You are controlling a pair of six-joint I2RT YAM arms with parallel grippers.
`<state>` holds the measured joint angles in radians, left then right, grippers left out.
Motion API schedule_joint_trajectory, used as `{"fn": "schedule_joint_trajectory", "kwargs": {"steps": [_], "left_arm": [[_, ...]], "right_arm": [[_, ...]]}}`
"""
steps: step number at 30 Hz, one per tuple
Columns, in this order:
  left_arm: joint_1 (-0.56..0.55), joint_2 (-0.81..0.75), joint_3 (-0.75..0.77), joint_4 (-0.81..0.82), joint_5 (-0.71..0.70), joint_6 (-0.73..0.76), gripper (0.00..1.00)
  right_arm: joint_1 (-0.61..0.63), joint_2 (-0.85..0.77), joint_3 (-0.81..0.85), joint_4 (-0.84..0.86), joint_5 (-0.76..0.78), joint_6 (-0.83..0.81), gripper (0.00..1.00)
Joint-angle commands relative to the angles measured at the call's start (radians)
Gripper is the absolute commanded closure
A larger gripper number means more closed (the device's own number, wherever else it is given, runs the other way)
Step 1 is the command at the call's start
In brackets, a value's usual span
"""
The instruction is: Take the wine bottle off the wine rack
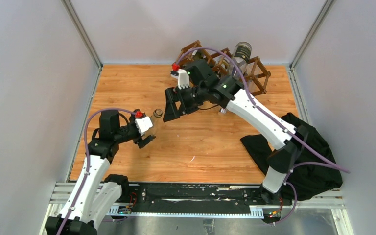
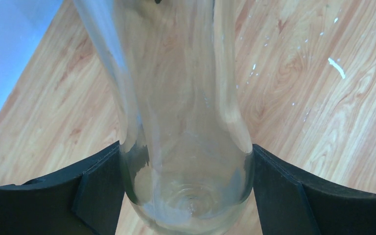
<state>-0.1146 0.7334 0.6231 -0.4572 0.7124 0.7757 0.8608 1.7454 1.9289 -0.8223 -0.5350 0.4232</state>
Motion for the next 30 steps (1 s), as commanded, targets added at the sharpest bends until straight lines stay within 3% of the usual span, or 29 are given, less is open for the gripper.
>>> {"fn": "schedule_joint_trajectory", "kwargs": {"steps": [1,9,16,30], "left_arm": [[0.001,-0.011,0.057,0.178,0.063,-0.181,1.0],[0.002,-0.008,0.117,0.261,0.121,-0.522,1.0],[0.003,-0.001,0.156,0.413,0.146,-0.859,1.0],[0.002,0.004,0.189,0.544,0.199,-1.153,1.0]], "right_arm": [[-0.01,-0.098,-0.077,0.089,0.106,-0.022,0.11],[0.006,-0.267,-0.389,0.339,0.128,-0.047,0.07],[0.11,-0.521,-0.893,0.898,0.282,-0.111,0.05],[0.204,-0.383,-0.886,1.113,0.387,-0.178,0.04]]}}
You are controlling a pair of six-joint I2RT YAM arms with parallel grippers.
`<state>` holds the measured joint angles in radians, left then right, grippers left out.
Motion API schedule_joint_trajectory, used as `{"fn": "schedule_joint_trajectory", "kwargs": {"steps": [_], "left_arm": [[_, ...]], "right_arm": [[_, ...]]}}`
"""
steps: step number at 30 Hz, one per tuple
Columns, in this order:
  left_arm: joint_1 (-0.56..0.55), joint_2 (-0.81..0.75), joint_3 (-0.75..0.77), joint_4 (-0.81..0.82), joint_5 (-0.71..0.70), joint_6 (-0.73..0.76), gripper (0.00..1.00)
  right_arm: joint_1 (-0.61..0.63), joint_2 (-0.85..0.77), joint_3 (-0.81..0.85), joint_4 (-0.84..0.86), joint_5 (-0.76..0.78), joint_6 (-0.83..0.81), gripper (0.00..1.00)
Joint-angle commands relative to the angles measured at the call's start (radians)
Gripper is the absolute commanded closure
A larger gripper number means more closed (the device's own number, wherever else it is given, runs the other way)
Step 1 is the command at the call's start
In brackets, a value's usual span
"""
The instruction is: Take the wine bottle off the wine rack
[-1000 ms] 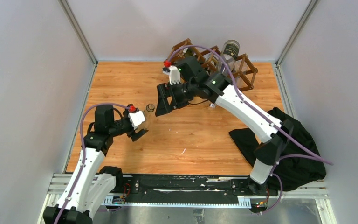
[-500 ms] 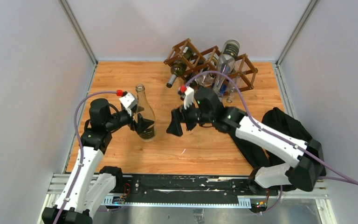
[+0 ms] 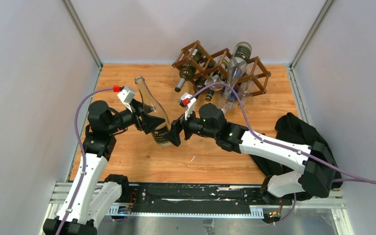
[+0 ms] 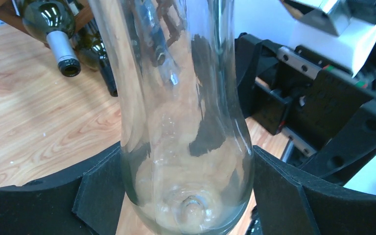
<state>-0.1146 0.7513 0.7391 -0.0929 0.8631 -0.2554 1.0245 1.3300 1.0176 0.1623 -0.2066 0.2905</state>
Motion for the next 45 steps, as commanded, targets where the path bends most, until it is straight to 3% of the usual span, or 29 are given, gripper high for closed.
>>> {"fn": "schedule_joint_trajectory", "kwargs": {"steps": [1,11,19,21,22,23,24,26,27,28,30,35,38,42,45], "left_arm": [[0.002,-0.014,0.075,0.186,0.049,-0.134,1.0],[0.003,-0.015,0.077,0.275,0.059,-0.275,1.0],[0.002,-0.04,0.077,0.326,0.065,-0.389,1.0],[0.003,-0.043,0.077,0.326,0.069,-0.385,1.0],[0.003,-0.042,0.078,0.327,0.071,-0.385,1.0],[0.003,-0.042,0.079,0.326,0.071,-0.389,0.93],[0.002,-0.041,0.083,0.325,0.067,-0.399,0.75],[0.002,-0.037,0.098,0.306,0.06,-0.402,0.32],[0.003,-0.037,0.109,0.288,0.048,-0.397,0.18],[0.003,-0.035,0.122,0.26,0.032,-0.378,0.09],[0.002,-0.023,0.152,0.203,0.017,-0.341,0.01],[0.022,0.012,0.207,0.158,0.018,-0.323,0.0],[0.033,0.026,0.207,0.188,0.028,-0.332,0.06],[0.033,0.05,0.204,0.186,0.038,-0.323,0.29],[0.033,0.061,0.203,0.147,0.02,-0.294,0.58]], "right_arm": [[0.05,0.046,0.033,0.136,0.066,-0.051,0.04],[0.1,0.165,0.098,0.16,0.139,-0.085,0.03],[0.102,0.131,0.025,0.255,0.167,-0.089,0.02],[0.102,0.126,0.024,0.258,0.168,-0.095,0.1],[0.103,0.122,0.024,0.258,0.168,-0.104,0.21],[0.103,0.119,0.024,0.258,0.165,-0.117,0.33],[0.103,0.116,0.025,0.253,0.16,-0.126,0.52],[0.103,0.111,0.035,0.228,0.157,-0.141,0.72],[0.103,0.108,0.036,0.214,0.154,-0.144,0.84],[0.103,0.102,0.034,0.206,0.155,-0.145,0.95],[0.105,0.087,0.015,0.209,0.169,-0.147,1.0],[0.116,0.043,-0.041,0.226,0.203,-0.172,1.0],[0.118,0.03,-0.053,0.226,0.206,-0.175,1.0],[0.12,0.022,-0.051,0.224,0.205,-0.173,1.0],[0.12,0.021,-0.045,0.223,0.206,-0.176,1.0]]}}
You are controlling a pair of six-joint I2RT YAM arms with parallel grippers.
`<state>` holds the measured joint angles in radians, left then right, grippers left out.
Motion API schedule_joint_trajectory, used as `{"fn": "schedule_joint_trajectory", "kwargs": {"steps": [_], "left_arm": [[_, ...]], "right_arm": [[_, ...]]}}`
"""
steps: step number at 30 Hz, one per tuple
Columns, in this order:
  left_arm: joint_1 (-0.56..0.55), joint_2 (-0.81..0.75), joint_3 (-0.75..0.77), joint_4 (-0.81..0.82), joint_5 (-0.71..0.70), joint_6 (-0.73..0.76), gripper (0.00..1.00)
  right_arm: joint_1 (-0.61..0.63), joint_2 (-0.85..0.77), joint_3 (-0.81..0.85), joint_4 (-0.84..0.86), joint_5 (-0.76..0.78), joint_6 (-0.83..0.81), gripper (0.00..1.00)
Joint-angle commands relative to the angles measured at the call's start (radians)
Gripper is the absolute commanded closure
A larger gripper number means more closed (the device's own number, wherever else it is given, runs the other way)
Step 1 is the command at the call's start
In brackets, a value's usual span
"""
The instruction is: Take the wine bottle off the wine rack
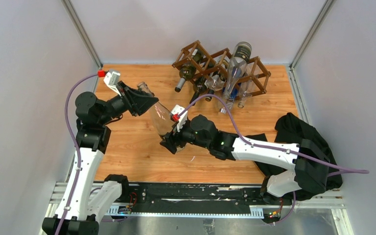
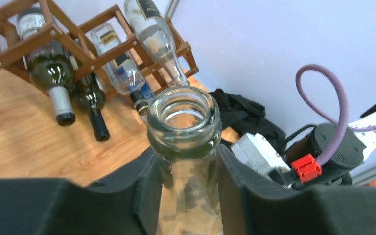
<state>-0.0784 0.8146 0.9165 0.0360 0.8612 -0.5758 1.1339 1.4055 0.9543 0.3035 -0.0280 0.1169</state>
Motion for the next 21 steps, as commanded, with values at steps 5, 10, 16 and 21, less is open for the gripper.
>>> {"fn": "schedule_joint_trajectory", "kwargs": {"steps": [5,10,16,21], "left_arm": [[-0.002,0.027,0.06,-0.083,-0.028,0.157,0.96],[0.012,0.12,0.146,-0.149,-0.092,0.276,1.0],[0.033,0.222,0.237,-0.119,-0.156,0.319,1.0],[0.036,0.289,0.28,-0.071,-0.2,0.327,1.0]], "right_arm": [[0.01,-0.05,0.033,0.054,0.027,0.021,0.6],[0.011,-0.068,0.007,-0.001,0.081,0.063,0.07],[0.012,-0.174,-0.14,-0.038,0.115,0.104,0.05],[0.022,-0.303,-0.255,-0.126,0.104,0.164,0.04]]}}
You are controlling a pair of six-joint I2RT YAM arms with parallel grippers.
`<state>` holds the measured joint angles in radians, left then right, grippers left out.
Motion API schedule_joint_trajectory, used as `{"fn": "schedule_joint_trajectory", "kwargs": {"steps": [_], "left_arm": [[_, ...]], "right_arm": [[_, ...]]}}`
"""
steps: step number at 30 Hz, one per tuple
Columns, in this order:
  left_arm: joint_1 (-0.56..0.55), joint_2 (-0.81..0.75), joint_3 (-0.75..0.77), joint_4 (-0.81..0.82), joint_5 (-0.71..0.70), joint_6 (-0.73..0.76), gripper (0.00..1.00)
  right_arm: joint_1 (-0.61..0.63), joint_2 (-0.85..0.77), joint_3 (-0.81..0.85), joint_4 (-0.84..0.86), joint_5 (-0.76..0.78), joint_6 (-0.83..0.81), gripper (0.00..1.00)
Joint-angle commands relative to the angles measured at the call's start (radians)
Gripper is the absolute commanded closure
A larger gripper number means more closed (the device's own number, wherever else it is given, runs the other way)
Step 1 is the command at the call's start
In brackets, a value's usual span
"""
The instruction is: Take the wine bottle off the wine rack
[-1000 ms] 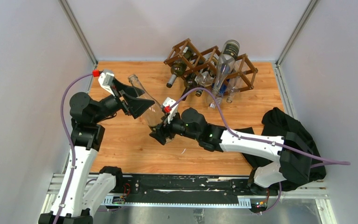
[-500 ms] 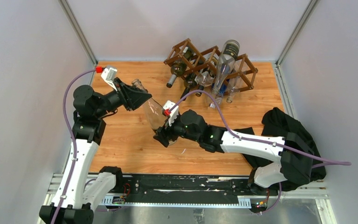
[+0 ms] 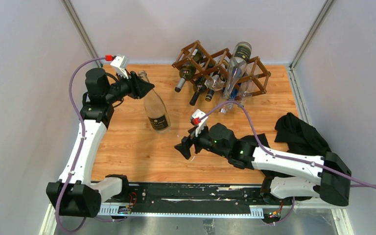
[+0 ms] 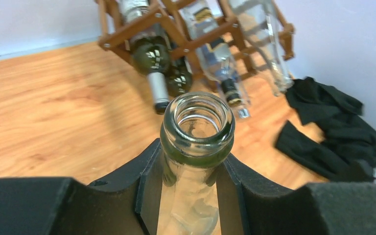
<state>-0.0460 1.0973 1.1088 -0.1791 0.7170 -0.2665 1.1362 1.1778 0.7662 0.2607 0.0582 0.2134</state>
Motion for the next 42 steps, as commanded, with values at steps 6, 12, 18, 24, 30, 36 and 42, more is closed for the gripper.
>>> {"fn": "schedule_joint_trajectory", "kwargs": {"steps": [6,12,18,24,30,36,42], "left_arm": [[0.011,0.114,0.133,0.174,-0.119,0.136,1.0],[0.02,0.235,0.148,0.306,-0.152,0.175,1.0],[0.02,0.366,0.186,0.409,-0.162,0.217,1.0],[0.02,0.468,0.273,0.417,-0.137,0.255,1.0],[0.02,0.526,0.304,0.479,-0.124,0.315,1.0],[0.02,0.574,0.324,0.517,-0.113,0.345,1.0],[0.021,0.627,0.34,0.549,-0.116,0.333,1.0]], "right_arm": [[0.036,-0.262,-0.037,-0.515,0.028,0.208,0.03],[0.036,-0.375,0.176,-1.048,0.099,0.387,0.02],[0.034,-0.4,0.39,-1.355,0.175,0.476,0.0],[0.004,-0.342,0.468,-1.365,0.271,0.46,0.0],[-0.161,-0.21,0.569,-1.279,0.215,0.382,0.0],[-0.438,-0.094,0.667,-1.176,0.097,0.357,0.0],[-0.626,0.077,0.764,-1.087,0.006,0.339,0.02]]}}
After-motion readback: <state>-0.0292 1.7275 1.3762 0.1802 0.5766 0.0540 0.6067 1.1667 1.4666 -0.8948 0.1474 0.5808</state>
